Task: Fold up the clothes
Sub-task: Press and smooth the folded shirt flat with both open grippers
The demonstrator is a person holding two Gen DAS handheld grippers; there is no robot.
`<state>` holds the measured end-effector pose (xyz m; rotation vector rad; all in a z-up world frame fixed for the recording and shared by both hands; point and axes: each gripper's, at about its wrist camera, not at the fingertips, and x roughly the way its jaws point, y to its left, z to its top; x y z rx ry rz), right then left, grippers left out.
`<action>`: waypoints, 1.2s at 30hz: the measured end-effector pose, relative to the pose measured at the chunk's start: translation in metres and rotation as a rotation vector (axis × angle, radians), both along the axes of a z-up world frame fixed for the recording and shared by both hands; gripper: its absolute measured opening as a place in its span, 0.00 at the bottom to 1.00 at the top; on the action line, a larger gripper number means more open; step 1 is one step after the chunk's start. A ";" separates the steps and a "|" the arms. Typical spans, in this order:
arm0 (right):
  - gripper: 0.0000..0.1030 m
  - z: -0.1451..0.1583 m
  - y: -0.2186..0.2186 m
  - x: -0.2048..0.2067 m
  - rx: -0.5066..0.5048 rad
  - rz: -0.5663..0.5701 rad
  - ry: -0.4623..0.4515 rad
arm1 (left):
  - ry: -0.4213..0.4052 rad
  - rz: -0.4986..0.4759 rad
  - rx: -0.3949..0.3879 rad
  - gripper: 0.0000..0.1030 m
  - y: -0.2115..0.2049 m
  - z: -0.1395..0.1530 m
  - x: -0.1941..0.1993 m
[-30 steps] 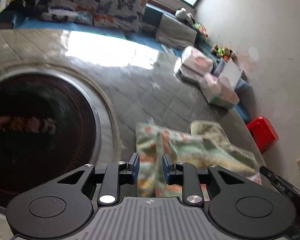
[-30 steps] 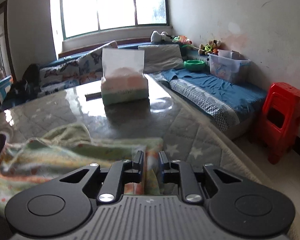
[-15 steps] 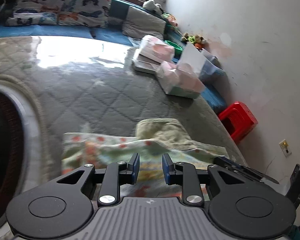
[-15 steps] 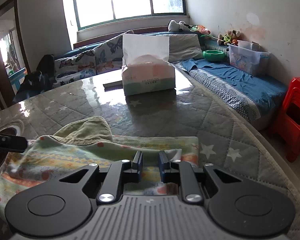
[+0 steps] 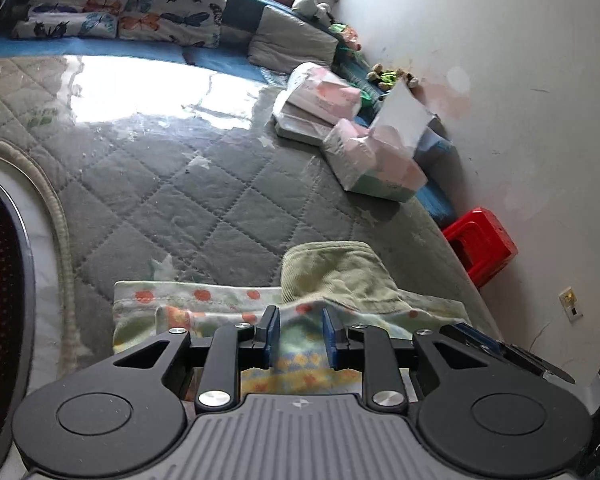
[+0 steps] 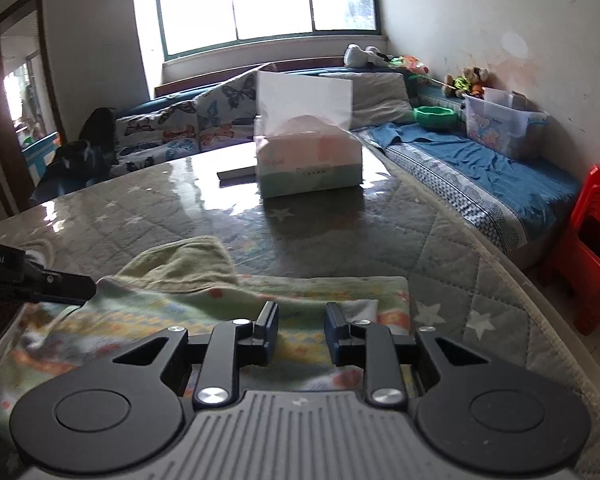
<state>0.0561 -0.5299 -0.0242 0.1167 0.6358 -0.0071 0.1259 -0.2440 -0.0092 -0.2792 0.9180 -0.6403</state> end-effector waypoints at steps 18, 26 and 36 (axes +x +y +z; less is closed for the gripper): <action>0.39 0.004 0.070 -0.088 -0.102 0.177 -0.040 | -0.123 -0.144 0.042 0.25 0.031 0.000 -0.112; 0.39 0.006 0.067 -0.103 -0.132 0.162 -0.071 | -0.128 -0.130 0.037 0.26 0.035 -0.004 -0.115; 0.42 -0.001 0.018 -0.103 -0.040 0.031 -0.034 | -0.107 -0.081 0.021 0.26 0.051 -0.007 -0.111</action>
